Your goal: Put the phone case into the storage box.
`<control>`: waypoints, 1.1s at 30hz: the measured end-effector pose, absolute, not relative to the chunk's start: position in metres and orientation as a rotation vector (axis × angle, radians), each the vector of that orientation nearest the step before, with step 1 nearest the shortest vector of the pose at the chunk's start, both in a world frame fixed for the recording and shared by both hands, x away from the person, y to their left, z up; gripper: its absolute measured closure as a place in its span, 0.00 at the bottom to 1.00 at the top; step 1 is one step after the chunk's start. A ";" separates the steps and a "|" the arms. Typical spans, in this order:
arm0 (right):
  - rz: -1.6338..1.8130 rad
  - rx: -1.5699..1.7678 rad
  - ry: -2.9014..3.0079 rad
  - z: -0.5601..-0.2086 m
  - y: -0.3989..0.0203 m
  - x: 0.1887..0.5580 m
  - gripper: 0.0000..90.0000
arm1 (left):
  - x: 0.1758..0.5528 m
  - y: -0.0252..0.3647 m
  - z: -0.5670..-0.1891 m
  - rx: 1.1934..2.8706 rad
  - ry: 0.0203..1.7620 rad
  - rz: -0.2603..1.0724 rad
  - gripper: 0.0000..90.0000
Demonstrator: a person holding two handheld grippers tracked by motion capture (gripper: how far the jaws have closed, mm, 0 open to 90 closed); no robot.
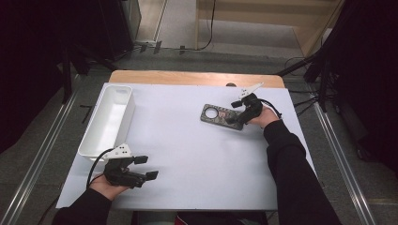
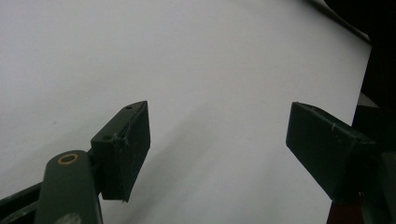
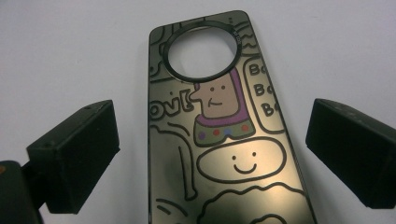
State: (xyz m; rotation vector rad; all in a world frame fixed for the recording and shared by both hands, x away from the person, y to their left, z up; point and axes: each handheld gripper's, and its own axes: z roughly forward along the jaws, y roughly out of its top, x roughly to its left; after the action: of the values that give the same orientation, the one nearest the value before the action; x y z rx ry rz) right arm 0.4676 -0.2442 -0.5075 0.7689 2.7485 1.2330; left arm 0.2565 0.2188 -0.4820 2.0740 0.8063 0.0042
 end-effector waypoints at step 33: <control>1.156 0.758 2.768 -0.524 -0.244 0.463 0.02 | 0.257 0.219 -0.482 2.074 0.807 0.005 0.24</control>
State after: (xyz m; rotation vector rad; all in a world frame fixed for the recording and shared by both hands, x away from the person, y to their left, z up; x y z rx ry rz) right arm 0.4634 -0.2435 -0.5240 0.7581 2.7683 1.1563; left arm 0.2566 0.2185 -0.4822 2.0738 0.8072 0.0053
